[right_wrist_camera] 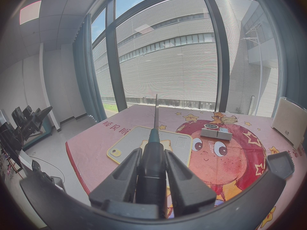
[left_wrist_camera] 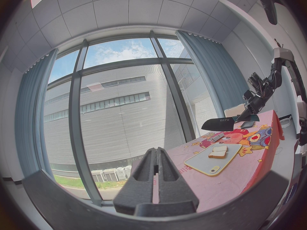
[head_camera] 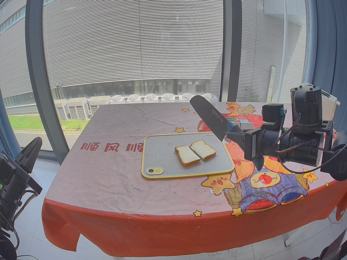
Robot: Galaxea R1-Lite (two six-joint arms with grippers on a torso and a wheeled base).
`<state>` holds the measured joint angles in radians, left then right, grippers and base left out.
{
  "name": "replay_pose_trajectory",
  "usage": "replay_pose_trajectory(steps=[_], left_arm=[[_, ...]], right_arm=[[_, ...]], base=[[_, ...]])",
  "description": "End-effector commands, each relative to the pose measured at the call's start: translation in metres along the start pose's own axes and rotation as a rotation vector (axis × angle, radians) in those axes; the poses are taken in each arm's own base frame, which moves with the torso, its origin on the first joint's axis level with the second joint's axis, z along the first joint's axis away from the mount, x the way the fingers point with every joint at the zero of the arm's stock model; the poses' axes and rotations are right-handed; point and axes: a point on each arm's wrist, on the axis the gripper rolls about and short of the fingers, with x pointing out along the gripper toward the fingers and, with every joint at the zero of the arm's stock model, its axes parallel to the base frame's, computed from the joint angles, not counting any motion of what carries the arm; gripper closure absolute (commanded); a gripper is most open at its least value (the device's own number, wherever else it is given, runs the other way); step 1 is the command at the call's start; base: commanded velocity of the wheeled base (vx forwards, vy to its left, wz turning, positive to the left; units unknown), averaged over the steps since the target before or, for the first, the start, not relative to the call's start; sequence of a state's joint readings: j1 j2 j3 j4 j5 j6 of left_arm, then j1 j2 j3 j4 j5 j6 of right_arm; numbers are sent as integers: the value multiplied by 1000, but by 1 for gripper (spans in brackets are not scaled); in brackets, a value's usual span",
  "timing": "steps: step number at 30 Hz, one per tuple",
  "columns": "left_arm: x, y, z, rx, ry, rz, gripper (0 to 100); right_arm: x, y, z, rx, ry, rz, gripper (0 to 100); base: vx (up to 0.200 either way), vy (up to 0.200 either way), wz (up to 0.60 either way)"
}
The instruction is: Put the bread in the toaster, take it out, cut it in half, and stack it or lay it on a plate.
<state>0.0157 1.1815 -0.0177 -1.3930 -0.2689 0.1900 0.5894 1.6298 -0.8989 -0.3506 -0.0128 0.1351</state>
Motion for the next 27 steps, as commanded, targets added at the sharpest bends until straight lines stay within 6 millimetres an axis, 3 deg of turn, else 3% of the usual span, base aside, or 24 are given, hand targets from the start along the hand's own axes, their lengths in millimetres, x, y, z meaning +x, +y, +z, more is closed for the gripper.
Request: replay_pose_trajectory(steps=[1, 14, 27], left_arm=[[-11, 0, 3, 16, -14, 20, 100], [-58, -13, 9, 43, 26, 13, 100], [-117, -34, -6, 68, 61, 3, 100]], right_arm=[[-1, 0, 0, -1, 0, 0, 100], [-5, -5, 6, 7, -26, -14, 100], [-6, -4, 7, 6, -32, -11, 100]], base=[[0, 0, 0], [0, 0, 0], [0, 0, 0]])
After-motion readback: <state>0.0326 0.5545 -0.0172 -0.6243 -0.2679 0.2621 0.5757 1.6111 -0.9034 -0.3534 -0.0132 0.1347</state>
